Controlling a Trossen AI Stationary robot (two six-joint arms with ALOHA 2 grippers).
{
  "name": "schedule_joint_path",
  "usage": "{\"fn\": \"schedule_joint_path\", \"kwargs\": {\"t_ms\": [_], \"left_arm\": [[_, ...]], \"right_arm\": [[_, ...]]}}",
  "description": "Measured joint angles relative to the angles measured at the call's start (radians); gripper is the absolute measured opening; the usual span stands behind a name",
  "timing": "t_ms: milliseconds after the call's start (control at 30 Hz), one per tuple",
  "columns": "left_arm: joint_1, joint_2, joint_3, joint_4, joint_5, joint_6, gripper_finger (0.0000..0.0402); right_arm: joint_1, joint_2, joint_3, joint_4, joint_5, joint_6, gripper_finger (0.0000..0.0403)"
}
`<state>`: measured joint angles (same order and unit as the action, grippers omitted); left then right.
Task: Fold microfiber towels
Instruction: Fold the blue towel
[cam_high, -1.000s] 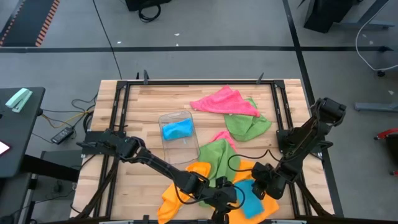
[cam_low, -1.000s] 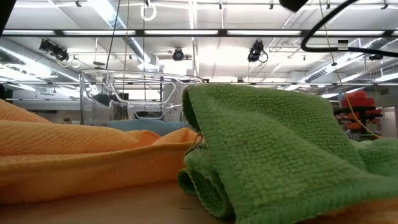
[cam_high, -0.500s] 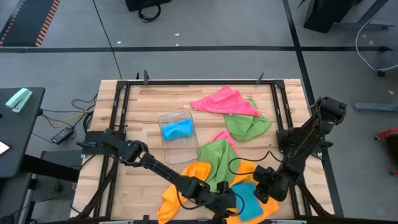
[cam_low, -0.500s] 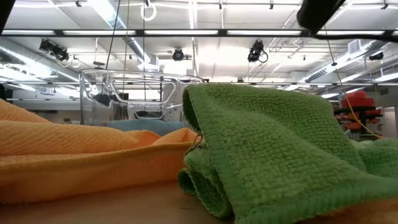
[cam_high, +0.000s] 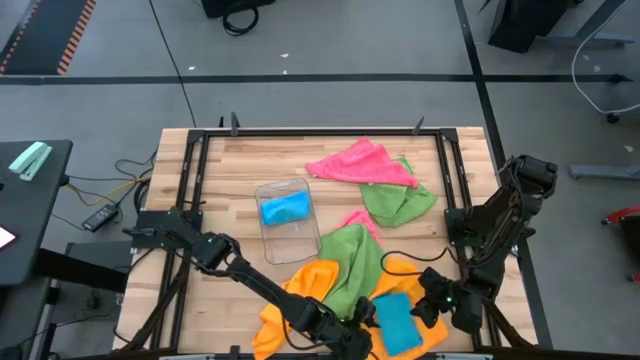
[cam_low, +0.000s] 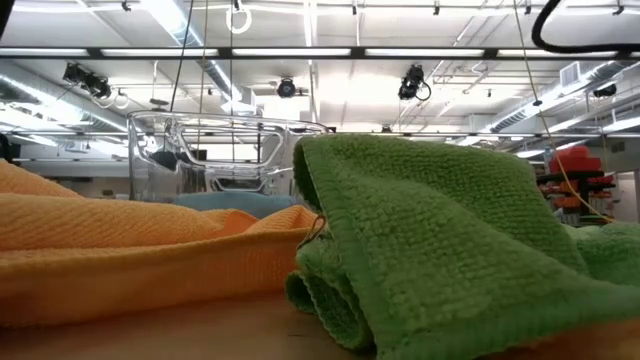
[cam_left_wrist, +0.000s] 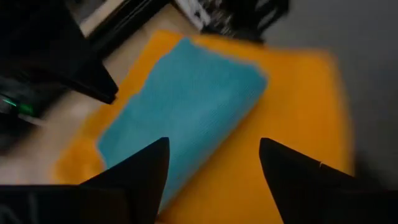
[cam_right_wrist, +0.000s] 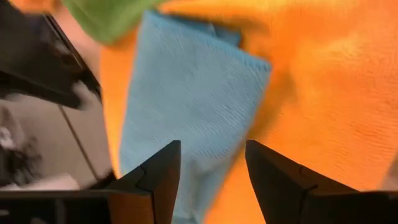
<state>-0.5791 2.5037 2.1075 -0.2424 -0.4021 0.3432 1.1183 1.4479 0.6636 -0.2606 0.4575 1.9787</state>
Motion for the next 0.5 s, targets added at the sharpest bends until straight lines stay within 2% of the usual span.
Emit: {"fn": "schedule_joint_path", "kwargs": {"t_ms": [67,133,300,500], "left_arm": [[-0.001,0.018,0.000,0.004,-0.051,0.123,0.0265],[0.004,0.033,0.000,0.025,-0.056,0.179,0.0264],[0.033,0.036,0.000,-0.008,-0.023,0.144,0.0260],[0.050,0.047,0.047,0.000,0.016,0.248,0.0261]], "right_arm": [[0.002,0.000,0.002,0.000,0.056,0.035,0.0190],[0.002,0.000,0.012,-0.001,0.097,0.042,0.0190],[-0.018,0.000,0.036,-0.005,0.129,0.030,0.0190],[-0.021,0.000,0.037,-0.033,0.134,0.053,0.0190]]}}
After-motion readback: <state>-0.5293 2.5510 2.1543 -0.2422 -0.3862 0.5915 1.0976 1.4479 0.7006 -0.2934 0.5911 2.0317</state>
